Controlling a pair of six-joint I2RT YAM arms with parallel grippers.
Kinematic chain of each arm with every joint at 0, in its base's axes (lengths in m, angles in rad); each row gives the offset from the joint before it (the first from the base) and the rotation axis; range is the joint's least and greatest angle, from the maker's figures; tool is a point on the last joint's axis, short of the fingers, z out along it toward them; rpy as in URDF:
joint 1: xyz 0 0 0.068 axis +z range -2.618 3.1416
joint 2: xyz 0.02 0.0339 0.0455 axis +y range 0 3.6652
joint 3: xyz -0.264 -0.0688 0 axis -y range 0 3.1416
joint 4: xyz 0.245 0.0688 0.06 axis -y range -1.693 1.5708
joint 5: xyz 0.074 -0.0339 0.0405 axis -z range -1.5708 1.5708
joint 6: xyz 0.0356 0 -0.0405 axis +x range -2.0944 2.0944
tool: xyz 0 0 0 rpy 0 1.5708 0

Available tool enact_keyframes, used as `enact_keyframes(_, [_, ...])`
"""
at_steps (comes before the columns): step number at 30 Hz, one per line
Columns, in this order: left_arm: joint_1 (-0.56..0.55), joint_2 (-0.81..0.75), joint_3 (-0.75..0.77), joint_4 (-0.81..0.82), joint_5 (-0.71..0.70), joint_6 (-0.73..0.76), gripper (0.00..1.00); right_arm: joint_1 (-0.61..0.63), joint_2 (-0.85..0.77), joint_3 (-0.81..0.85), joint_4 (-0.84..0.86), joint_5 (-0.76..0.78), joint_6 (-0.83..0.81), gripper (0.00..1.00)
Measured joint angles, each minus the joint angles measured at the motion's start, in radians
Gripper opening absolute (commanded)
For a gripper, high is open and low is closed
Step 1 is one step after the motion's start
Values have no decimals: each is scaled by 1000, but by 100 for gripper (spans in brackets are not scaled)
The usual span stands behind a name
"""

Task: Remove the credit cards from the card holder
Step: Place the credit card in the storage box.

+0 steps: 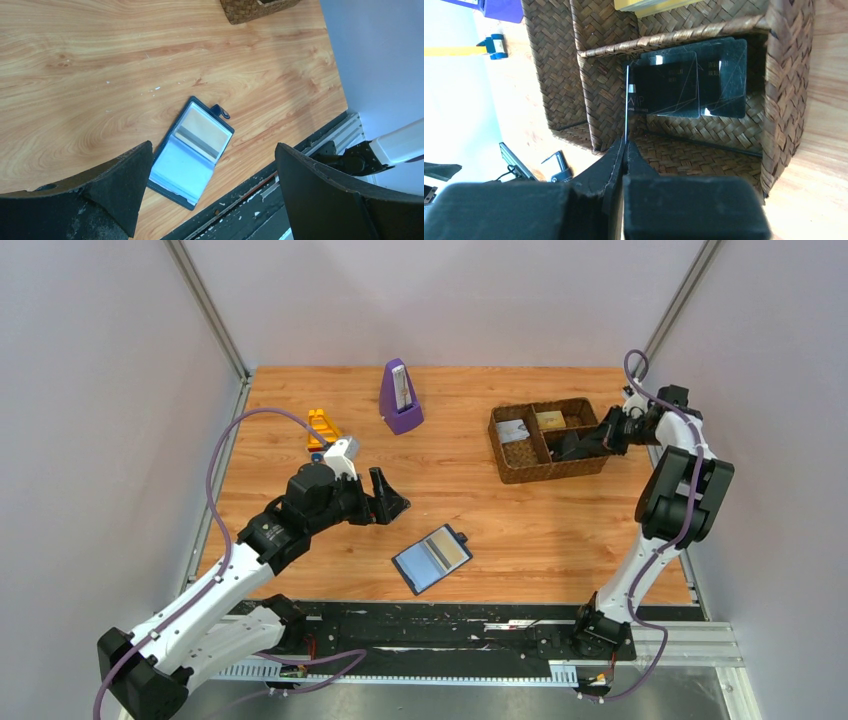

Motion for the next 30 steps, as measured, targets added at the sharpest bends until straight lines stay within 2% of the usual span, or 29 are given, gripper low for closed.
enact_keyframes(13, [0, 4, 0, 0, -12, 0, 100, 13, 56, 33, 0, -27, -1, 2])
enact_keyframes(19, [0, 12, 0, 0, -12, 1, 100, 18, 75, 45, -1, -24, 2, 10])
enact_keyframes(22, [0, 12, 0, 0, -13, 0, 100, 20, 81, 46, -1, -13, 2, 18])
enact_keyframes(30, [0, 12, 0, 0, -19, 0, 100, 26, 89, 59, -2, 35, 10, 24])
